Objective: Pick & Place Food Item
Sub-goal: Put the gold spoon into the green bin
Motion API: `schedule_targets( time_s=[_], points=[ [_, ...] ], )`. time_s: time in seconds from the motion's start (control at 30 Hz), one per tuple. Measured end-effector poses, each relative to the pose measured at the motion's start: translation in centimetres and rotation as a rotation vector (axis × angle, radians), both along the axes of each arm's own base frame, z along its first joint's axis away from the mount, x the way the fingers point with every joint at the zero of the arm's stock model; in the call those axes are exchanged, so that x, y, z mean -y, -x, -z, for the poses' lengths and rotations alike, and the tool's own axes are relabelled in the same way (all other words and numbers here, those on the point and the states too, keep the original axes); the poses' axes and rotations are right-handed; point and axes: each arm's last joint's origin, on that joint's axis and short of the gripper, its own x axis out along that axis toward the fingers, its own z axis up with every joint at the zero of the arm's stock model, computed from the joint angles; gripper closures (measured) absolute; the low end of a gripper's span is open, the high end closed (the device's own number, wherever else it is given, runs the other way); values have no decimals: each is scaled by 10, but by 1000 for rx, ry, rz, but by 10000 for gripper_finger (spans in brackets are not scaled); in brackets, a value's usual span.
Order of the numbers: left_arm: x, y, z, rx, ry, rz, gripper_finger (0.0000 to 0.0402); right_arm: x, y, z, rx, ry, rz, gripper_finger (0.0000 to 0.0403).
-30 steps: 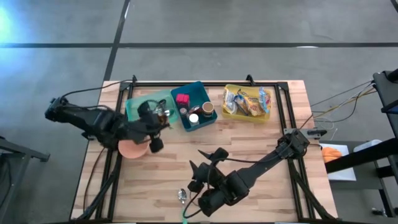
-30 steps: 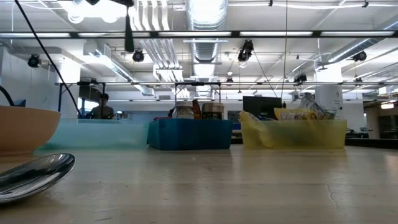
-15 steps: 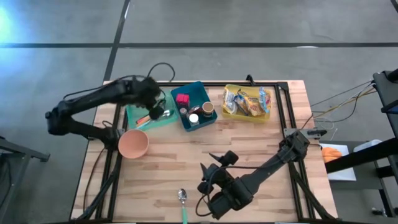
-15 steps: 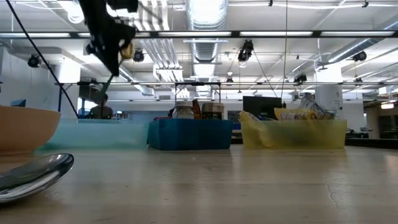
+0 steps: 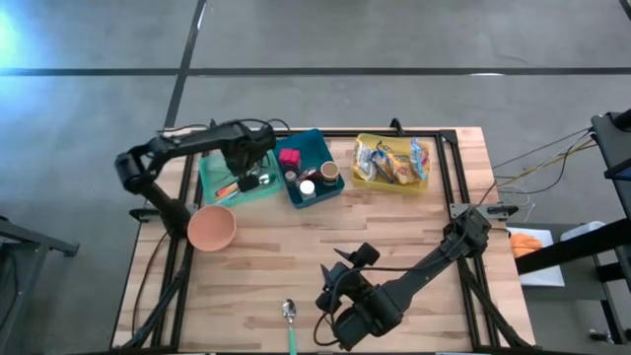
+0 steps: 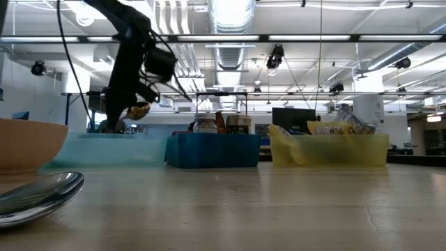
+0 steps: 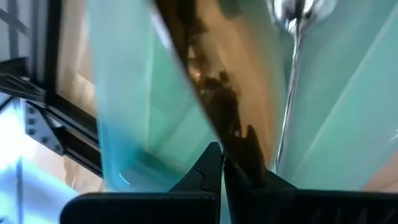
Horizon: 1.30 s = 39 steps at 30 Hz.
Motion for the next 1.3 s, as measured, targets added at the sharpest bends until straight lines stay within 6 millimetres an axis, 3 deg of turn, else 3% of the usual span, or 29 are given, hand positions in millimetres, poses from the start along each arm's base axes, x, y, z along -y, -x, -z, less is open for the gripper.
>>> schedule_targets(
  time_s=[0.23, 0.47, 0.83, 1.3],
  points=[
    [-3, -6, 29, -134, 116, 20, 401, -4, 3, 3, -13, -17, -9, 155],
    [1, -11, 44, -98, 243, 34, 401, -6, 4, 4, -15, -17, -12, 155],
    [12, -2, 76, -61, 250, 50, 401, -6, 4, 4, -15, -17, -13, 155],
    [16, -1, 79, -28, 243, 56, 401, -6, 4, 4, -22, -11, -19, 155]
  ],
)
